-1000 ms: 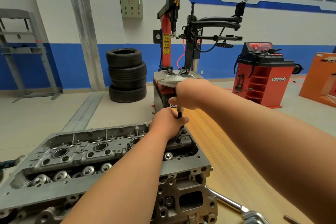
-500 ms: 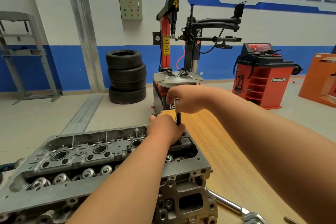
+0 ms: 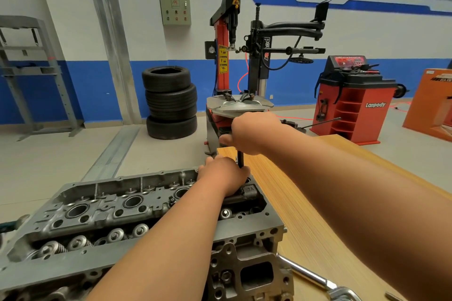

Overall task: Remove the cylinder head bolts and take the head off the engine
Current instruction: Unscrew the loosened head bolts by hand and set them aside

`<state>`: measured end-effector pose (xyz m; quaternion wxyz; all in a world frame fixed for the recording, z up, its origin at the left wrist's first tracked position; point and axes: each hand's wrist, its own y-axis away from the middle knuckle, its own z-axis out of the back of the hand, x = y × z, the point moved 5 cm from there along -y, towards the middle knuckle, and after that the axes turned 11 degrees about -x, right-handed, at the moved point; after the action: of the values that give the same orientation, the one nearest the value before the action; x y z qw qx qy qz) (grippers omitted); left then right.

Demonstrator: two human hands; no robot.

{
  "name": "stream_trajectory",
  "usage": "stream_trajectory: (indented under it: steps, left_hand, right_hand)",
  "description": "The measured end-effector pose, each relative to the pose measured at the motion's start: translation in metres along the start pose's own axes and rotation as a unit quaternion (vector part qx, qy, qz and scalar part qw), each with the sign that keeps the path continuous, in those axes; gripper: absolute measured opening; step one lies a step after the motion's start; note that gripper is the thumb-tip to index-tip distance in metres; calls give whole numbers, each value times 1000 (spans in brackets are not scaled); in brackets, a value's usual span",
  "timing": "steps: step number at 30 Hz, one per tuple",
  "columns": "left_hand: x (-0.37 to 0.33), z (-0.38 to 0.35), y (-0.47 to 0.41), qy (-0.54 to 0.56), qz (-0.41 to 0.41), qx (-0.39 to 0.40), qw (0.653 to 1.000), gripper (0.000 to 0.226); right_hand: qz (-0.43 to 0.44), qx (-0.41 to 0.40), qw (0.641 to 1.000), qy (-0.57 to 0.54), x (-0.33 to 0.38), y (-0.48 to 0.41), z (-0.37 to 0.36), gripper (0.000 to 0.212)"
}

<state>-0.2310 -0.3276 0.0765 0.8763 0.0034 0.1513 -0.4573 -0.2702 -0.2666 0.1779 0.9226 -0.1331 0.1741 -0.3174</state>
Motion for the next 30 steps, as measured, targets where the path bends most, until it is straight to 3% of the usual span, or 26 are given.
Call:
stream_trajectory:
  steps: [3,6,8,11,15,20,25,28,30]
  left_hand:
    - [0,0,0,-2,-2,0,1000,53]
    - [-1,0,1,0,-5,8,1000,56]
    - [-2,0,1,4,-10,6,1000,55]
    - [-1,0,1,8,-7,2,1000,56]
    - [1,3,1,40,0,-30,999,50]
    - [4,7,4,122,24,-71,990,45]
    - [1,18,9,263,13,-139,955,36]
    - [-1,25,14,257,-31,-183,949,26]
    - [-2,31,15,214,-51,-229,948,26]
  right_hand:
    - [61,51,995,-52,5,0,1,17]
    - [54,103,978,-175,-2,2,9,36]
    - [29,63,987,-146,-2,0,9,26]
    - [-8,8,1000,6,1,-5,1,43]
    - [28,32,998,-53,3,-6,1,11]
    - [0,-40,985,-169,-8,-6,21,23]
    - [-52,-213,920,-326,-18,-3,39,24]
    - [-110,-331,841,-414,-25,4,56,20]
    - [-124,-341,828,-427,-26,5,65,26]
